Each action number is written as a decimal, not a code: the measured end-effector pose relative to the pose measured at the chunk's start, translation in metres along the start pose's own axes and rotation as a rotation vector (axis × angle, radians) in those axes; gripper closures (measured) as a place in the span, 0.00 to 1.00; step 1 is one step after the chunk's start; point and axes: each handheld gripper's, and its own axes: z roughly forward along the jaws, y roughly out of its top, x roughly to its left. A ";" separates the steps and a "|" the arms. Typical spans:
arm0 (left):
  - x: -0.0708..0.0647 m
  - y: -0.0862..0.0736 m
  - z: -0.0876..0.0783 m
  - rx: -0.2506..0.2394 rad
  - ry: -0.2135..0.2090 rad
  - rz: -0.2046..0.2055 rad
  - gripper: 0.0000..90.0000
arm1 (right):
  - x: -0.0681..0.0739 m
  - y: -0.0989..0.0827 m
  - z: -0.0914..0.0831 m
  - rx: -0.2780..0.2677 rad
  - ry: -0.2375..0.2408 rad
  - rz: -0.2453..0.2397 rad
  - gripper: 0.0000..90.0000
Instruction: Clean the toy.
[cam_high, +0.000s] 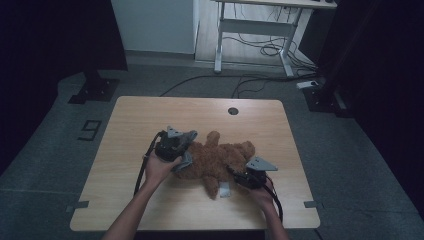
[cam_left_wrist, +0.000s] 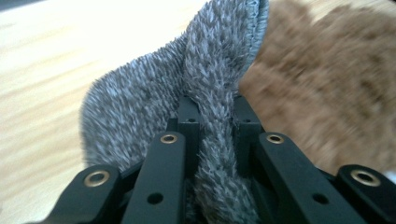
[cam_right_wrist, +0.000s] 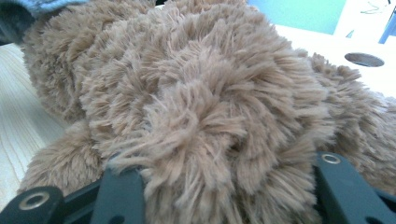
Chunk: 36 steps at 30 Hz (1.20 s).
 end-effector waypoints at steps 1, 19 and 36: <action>0.003 -0.004 0.001 0.008 0.008 0.000 0.87 | 0.000 0.000 0.000 0.000 0.000 0.000 0.56; 0.028 -0.023 0.007 0.052 -0.042 -0.107 0.86 | -0.003 -0.001 0.001 -0.005 -0.008 0.012 0.57; -0.018 0.081 0.058 0.039 -0.052 0.055 0.85 | -0.026 0.010 0.033 -0.038 -0.080 -0.012 0.58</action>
